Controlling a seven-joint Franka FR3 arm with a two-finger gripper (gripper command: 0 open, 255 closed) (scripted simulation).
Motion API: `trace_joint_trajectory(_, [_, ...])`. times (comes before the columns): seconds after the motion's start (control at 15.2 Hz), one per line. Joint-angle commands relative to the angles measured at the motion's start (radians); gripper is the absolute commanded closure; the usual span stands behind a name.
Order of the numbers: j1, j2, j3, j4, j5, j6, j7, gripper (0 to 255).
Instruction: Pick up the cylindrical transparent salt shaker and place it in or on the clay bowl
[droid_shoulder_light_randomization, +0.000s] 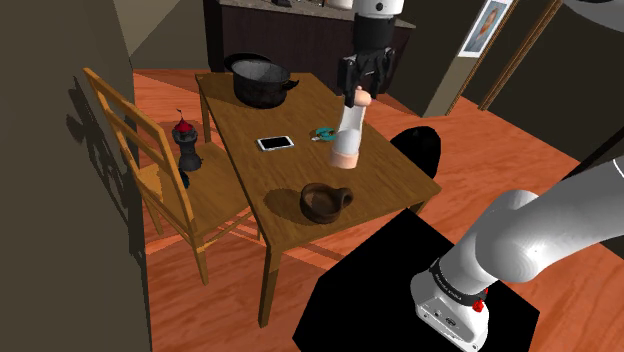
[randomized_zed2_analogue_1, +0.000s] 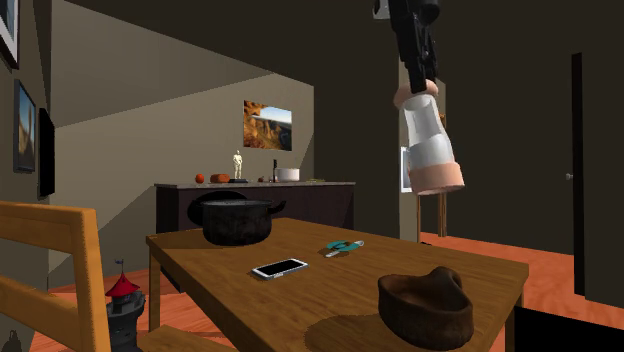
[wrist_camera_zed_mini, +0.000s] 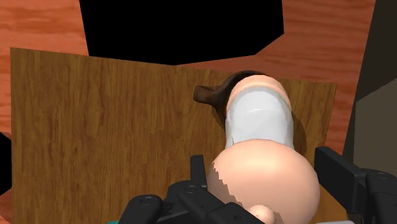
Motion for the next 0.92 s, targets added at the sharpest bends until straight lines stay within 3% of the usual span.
trace_joint_trajectory(0.0, [0.002,-0.011,0.000,-0.039,0.003,0.028,0.002,255])
trace_joint_trajectory(0.86, [0.006,-0.031,0.004,-0.232,0.008,0.201,0.013,255])
